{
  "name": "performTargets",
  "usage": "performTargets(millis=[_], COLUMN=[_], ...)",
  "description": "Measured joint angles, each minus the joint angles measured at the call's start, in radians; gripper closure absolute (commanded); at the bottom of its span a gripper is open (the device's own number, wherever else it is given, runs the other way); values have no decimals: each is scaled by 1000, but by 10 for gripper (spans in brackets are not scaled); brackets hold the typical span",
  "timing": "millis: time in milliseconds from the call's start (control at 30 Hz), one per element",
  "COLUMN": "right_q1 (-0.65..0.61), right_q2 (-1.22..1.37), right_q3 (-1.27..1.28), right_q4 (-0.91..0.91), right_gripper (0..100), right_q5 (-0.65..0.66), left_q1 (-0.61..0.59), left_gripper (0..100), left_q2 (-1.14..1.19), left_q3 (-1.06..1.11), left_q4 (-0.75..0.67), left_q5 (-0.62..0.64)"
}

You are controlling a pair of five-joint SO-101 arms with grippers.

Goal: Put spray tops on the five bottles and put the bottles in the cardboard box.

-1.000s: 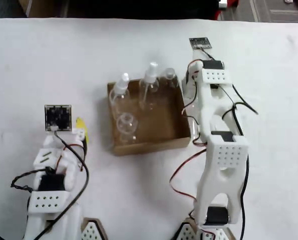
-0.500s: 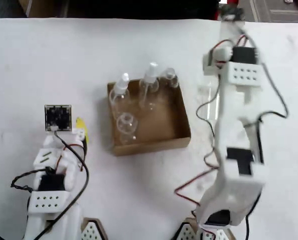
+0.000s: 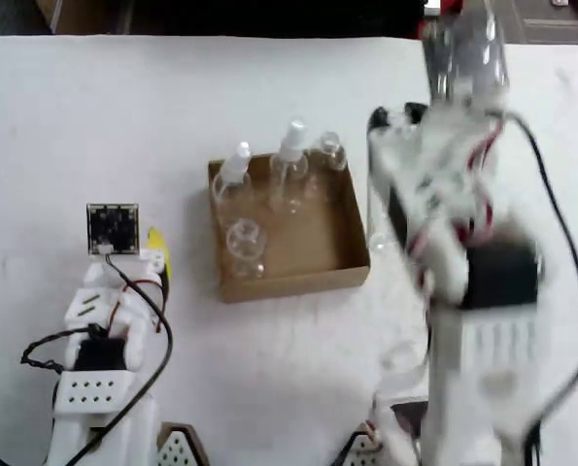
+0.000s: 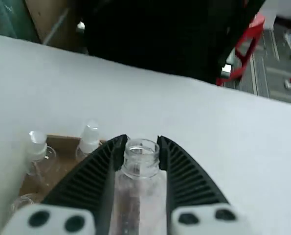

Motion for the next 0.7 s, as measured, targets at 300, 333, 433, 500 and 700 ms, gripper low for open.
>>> performTargets(millis=[300, 333, 433, 500, 700], right_q1=[-169, -180, -190, -186, -187], right_q2=[-502, -523, -557, -563, -565], right_q3=[954, 1043, 1247, 1352, 1574], right_q4=[-799, -881, -1091, -1211, -1445], right_gripper=[982, 982, 982, 982, 982], right_q5=[-2, -2, -2, -2, -2], left_q1=[0, 0, 0, 0, 0], left_gripper=[928, 928, 928, 928, 928], left_q2=[0, 0, 0, 0, 0], left_q3=[0, 0, 0, 0, 0], left_q4=[0, 0, 0, 0, 0], left_q5=[0, 0, 0, 0, 0])
